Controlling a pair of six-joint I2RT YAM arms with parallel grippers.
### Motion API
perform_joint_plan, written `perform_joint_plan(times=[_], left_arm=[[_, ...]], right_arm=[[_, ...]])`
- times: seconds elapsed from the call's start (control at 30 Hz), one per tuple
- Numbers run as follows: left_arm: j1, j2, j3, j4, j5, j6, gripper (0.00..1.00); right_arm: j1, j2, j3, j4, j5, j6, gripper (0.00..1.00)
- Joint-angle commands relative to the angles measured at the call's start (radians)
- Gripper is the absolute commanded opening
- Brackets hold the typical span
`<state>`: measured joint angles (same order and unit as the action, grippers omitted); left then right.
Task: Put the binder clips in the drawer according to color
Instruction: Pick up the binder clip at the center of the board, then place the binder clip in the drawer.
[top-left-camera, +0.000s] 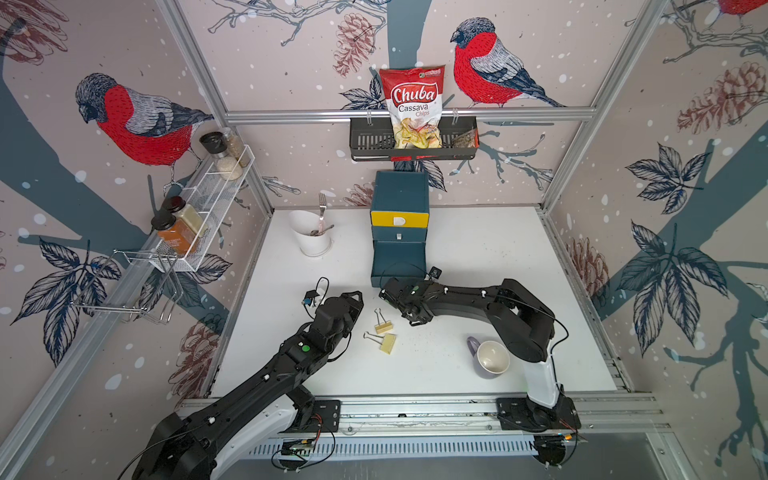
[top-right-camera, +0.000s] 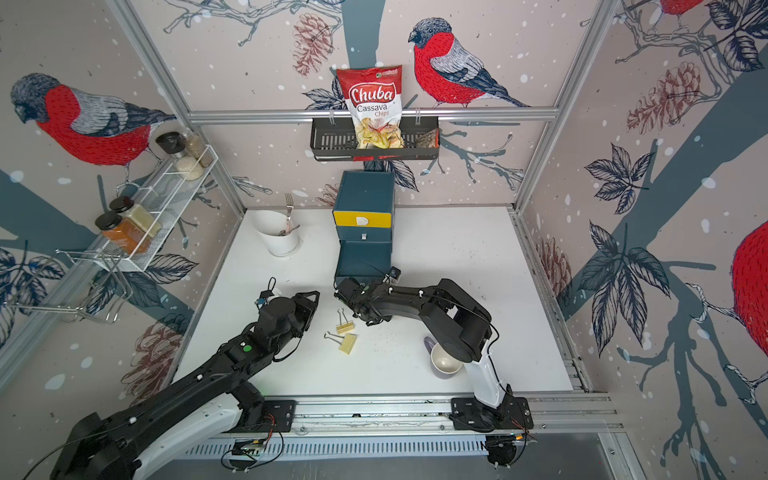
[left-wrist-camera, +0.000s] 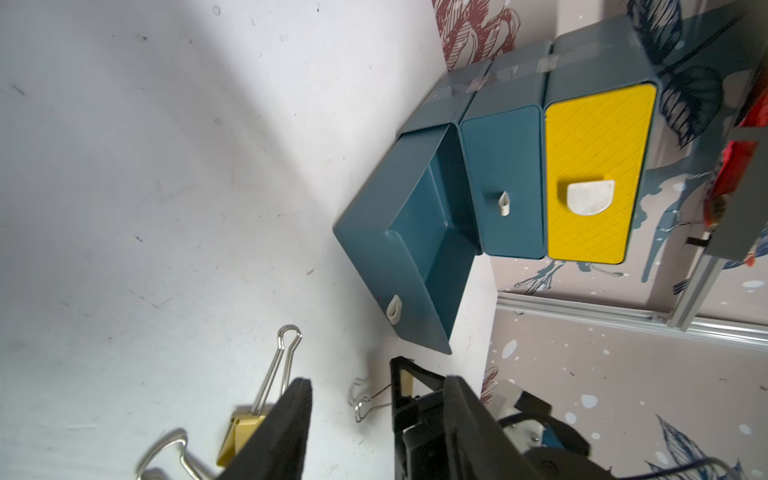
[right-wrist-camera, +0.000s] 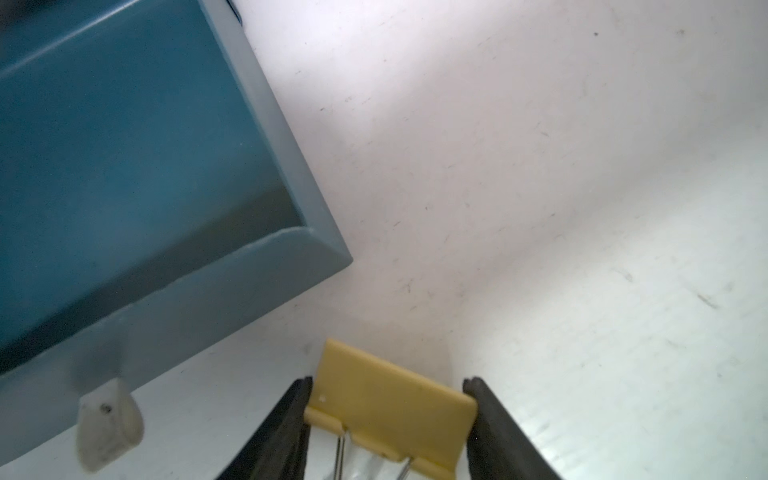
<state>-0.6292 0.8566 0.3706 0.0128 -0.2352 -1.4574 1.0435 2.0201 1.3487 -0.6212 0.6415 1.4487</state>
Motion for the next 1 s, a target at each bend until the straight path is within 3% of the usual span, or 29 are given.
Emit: perform_joint_plan(times=[0.0, 0.27, 0.43, 0.6, 0.77, 0.97], left_arm=[[0.002, 0.04, 0.011, -0.001, 0.034, 0.052, 0.55], [-0.016, 0.133, 0.03, -0.036, 0.118, 0.166, 0.53], [-0.078, 0.176, 0.094, -0.199, 0.128, 0.199, 0.57], [-0.144, 0.136, 0.089, -0.314, 0.1, 0.126, 0.59], [-0.229, 0.097, 0.065, -0.346, 0.081, 0.009, 0.6], [-0.321, 0.209, 0.102, -0.37, 0.085, -0.141, 0.61]], right_arm=[[0.004, -0.032, -0.013, -0.013, 0.006, 0.019, 0.51], [0.024, -0.168, -0.037, -0.043, 0.065, -0.042, 0.49], [0.017, -0.229, 0.02, 0.007, 0.086, -0.187, 0.48], [-0.051, -0.197, 0.09, 0.141, 0.01, -0.303, 0.48], [-0.141, -0.127, 0.162, 0.228, -0.113, -0.329, 0.48], [-0.201, -0.03, 0.243, 0.247, -0.189, -0.277, 0.49]])
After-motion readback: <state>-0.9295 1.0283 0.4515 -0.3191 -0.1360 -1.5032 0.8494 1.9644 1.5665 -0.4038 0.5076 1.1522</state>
